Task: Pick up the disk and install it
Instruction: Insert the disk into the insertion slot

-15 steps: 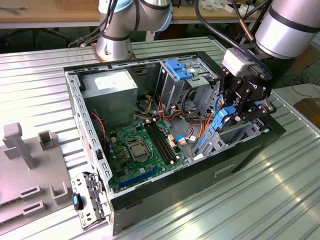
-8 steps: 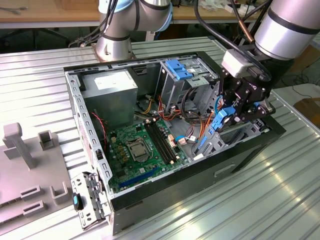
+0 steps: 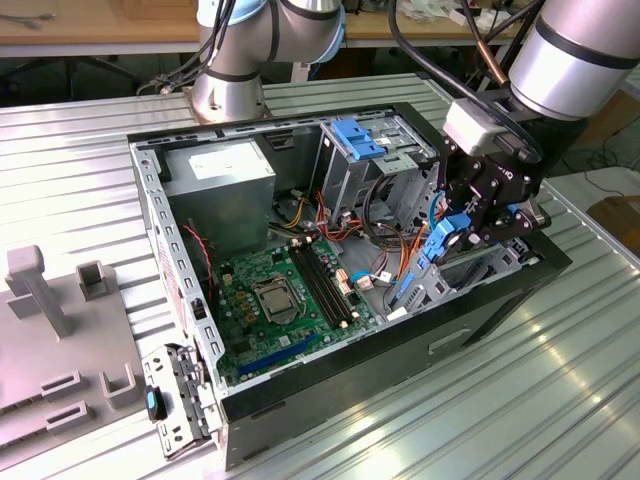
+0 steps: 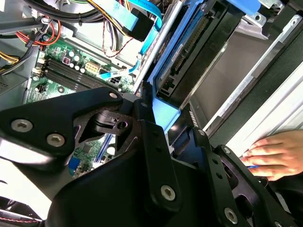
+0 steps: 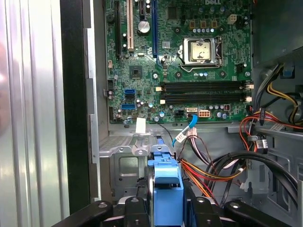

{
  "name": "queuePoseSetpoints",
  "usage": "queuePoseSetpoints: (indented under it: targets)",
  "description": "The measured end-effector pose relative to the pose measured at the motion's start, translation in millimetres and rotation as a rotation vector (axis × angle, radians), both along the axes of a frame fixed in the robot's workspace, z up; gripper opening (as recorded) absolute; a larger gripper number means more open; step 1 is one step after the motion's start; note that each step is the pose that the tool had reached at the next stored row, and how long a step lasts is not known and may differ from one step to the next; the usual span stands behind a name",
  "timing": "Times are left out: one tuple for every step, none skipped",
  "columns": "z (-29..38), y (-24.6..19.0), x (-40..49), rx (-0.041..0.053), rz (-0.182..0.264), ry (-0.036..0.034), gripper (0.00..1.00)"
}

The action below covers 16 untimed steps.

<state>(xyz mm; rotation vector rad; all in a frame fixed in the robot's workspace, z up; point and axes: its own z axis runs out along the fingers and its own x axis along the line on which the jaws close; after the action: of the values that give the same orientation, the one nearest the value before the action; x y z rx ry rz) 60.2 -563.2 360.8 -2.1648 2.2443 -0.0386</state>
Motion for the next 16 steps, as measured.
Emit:
queuePoseSetpoints:
  targets:
    - [0.0,0.0,0.0,0.0000,0.000,0.0000,0.37]
    - [-0.3,0.0,0.0,0.0006,0.000,-0.0002,0.38]
    - [-0.3,0.0,0.0,0.0004,0.000,-0.0001,0.38]
    - [-0.3,0.0,0.0,0.0005,0.000,0.0000,0.38]
    - [-0.1,0.0,0.0,0.0000,0.000,0.0000,0.44]
    - [-0.1,0.0,0.0,0.0001,0.000,0.0000,0.44]
    - [-0.1,0.0,0.0,0.0001,0.000,0.0000,0.44]
    - [-0.1,0.0,0.0,0.0000,0.000,0.0000,0.44]
    - [-0.1,0.0,0.0,-0.0001,0.000,0.0000,0.44]
    - [-0.1,0.0,0.0,0.0000,0.000,0.0000,0.44]
    - [-0.2,0.0,0.0,0.0000,0.000,0.0000,0.36]
    - [-0.1,0.0,0.0,-0.0001,0.000,0.0000,0.29]
    - [-0.3,0.0,0.6,-0.0001,0.000,0.0001,0.29]
    - [-0.7,0.0,1.7,0.0001,0.000,0.0000,0.24]
    - [-1.0,0.0,3.1,0.0001,0.000,0.0000,0.18]
    - [-1.6,0.0,6.7,0.0001,0.000,0.0000,0.12]
